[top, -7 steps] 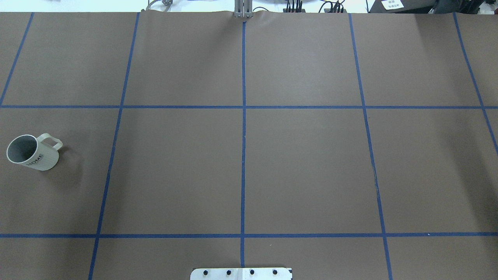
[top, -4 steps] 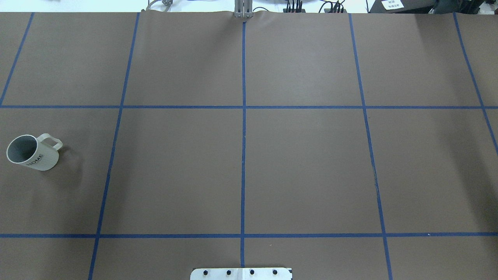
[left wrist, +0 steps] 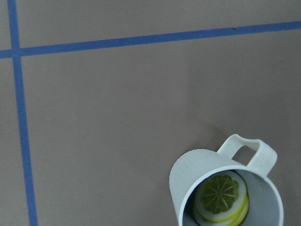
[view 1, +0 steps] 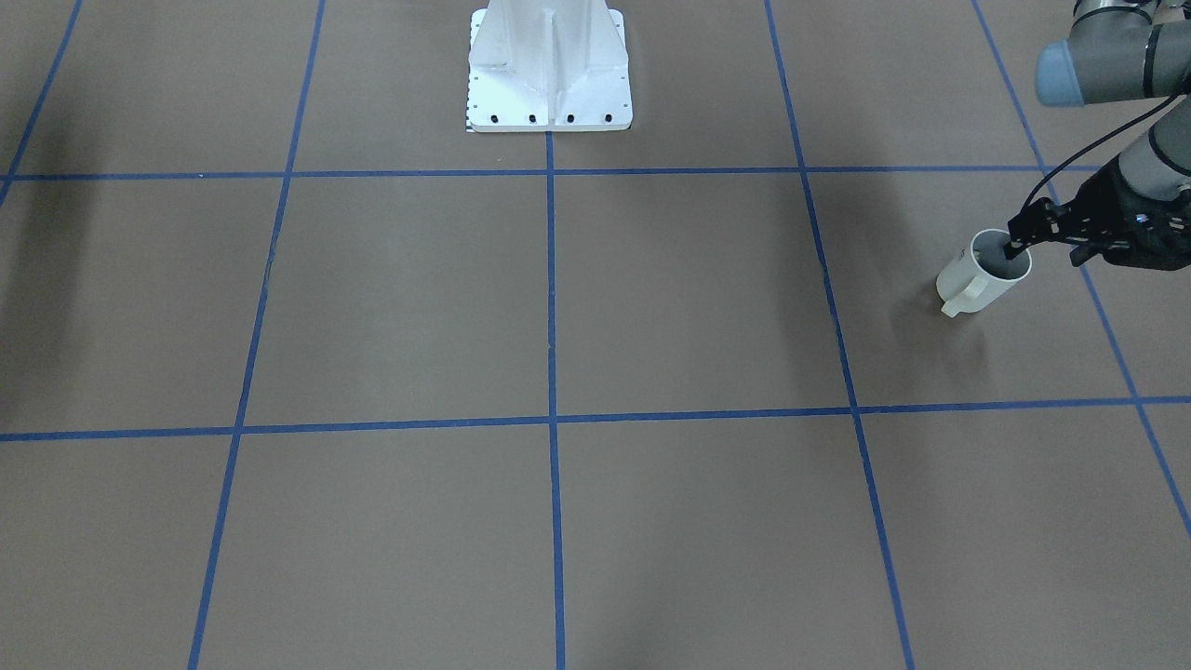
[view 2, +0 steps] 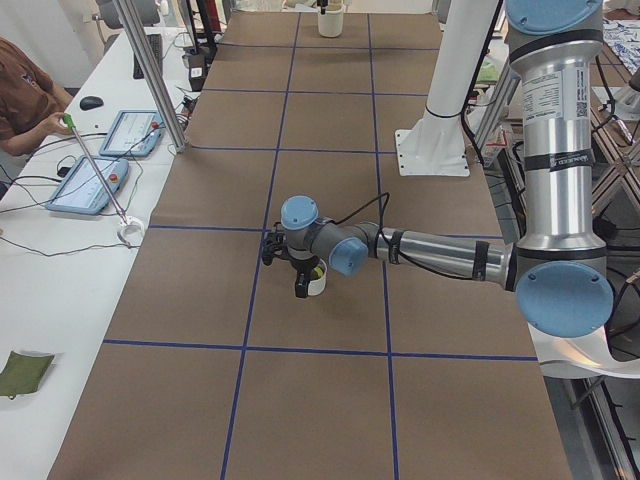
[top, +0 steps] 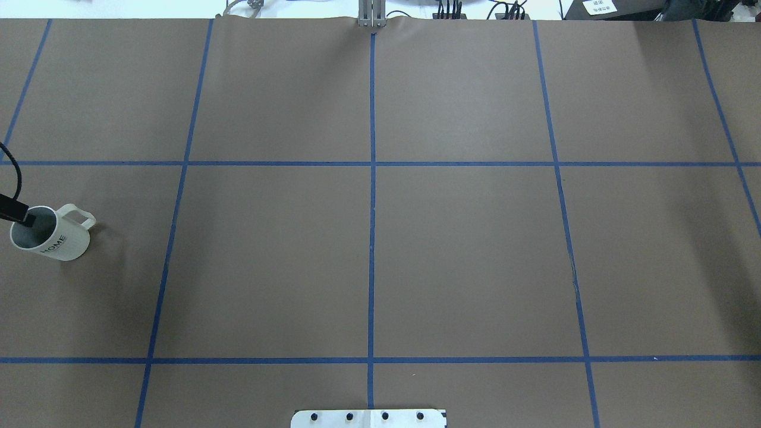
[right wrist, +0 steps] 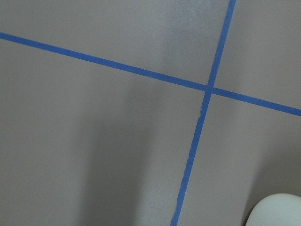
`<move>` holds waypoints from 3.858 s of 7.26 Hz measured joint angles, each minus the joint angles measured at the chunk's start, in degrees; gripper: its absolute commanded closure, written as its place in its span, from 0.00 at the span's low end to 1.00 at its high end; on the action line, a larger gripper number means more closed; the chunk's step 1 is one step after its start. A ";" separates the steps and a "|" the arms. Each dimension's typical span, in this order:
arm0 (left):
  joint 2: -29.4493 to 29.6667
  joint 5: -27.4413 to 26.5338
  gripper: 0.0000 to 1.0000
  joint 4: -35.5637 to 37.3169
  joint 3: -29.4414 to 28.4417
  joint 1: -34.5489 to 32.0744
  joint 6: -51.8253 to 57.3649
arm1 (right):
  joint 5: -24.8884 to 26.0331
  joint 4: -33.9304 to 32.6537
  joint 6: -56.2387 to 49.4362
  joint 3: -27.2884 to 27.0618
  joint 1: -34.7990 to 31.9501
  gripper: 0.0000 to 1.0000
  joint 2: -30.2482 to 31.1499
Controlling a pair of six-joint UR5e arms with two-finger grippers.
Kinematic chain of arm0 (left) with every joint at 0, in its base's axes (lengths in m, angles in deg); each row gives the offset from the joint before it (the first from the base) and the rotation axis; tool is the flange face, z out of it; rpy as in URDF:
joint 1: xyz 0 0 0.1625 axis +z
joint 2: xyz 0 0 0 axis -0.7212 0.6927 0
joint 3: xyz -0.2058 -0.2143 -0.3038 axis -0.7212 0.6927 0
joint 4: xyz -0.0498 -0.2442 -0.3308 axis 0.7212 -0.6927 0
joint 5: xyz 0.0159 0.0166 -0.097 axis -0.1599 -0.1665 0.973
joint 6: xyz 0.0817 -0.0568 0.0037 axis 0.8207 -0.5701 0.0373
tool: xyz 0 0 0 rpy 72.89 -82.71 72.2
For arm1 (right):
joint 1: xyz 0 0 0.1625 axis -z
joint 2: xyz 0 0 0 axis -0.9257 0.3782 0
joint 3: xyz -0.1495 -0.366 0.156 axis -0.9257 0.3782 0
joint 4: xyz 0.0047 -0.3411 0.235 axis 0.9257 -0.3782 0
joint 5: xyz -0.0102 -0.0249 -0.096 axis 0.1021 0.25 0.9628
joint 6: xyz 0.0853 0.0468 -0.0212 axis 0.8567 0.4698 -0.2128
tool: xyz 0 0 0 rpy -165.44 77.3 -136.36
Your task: Left arm hands cup to right arm to dump lemon
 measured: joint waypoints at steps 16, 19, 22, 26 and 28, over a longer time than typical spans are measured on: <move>57.69 -6.39 1.00 26.48 -5.02 22.53 -63.59 | -17.73 8.42 3.34 -2.74 4.37 0.03 -7.11; 67.42 -8.10 1.00 27.21 -17.74 23.50 -65.95 | -11.62 8.44 17.02 -6.02 10.46 0.02 -17.10; 72.53 -8.24 1.00 27.21 -25.32 23.35 -69.63 | 4.37 9.03 32.08 -11.34 24.28 0.02 -24.96; 74.03 -7.52 1.00 27.66 -25.73 20.83 -72.89 | 29.20 21.79 46.43 -13.13 42.11 0.02 -26.15; 74.34 -7.30 1.00 27.84 -25.69 20.35 -73.83 | 43.14 24.20 47.32 -13.41 50.14 0.02 -26.22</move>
